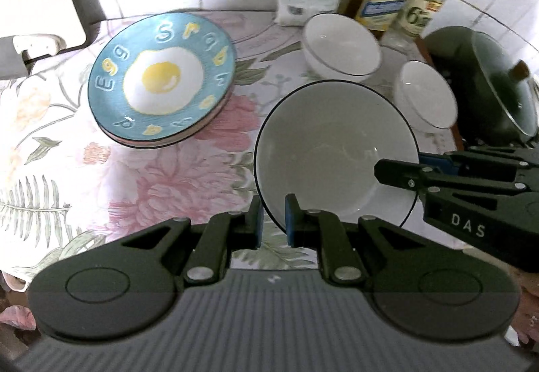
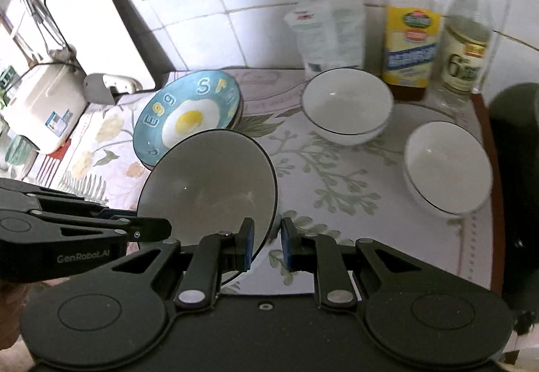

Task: Organize plates and bowls
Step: 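Carry the white bowl beside the plate stack, lower it, open both grippers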

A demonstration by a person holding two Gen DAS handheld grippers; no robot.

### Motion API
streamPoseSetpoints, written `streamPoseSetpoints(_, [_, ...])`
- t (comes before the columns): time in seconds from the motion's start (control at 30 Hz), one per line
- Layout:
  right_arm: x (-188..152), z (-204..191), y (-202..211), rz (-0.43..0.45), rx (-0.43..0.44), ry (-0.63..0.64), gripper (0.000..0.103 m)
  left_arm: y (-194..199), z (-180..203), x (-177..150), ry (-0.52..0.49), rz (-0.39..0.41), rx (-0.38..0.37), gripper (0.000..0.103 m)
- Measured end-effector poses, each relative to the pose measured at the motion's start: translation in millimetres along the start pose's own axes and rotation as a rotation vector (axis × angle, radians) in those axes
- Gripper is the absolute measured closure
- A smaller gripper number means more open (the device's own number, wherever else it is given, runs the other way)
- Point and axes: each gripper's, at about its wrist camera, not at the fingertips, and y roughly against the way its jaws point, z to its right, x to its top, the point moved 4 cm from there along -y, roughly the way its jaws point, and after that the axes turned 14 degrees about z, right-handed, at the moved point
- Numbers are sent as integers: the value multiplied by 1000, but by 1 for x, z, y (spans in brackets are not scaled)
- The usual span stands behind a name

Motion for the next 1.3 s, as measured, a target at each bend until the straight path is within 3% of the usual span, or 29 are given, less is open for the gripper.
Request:
streamPoseSetpoints(0.4, [-15,11,-62,-89,-13,-34,82,-59,-17,-12,21,-73,36,91])
streamPoseSetpoints(0.9, [-23,21,-79,-94,-11,-14,83,-83,-13,-15,0,-123,44,91])
streamPoseSetpoints(1.0, [-22,23,-76,-88,-2,-30,79,-83,-10,-17,-12,-148,61,87])
streamPoseSetpoints(1.17, [-18,31,-55,-32,15,-60,73,-71,-4,-15,-63,-155,87,66])
streamPoseSetpoints(1.3, [-13,39,-27,26,22,-42,64,-53,1,-8,-109,-159,102,61])
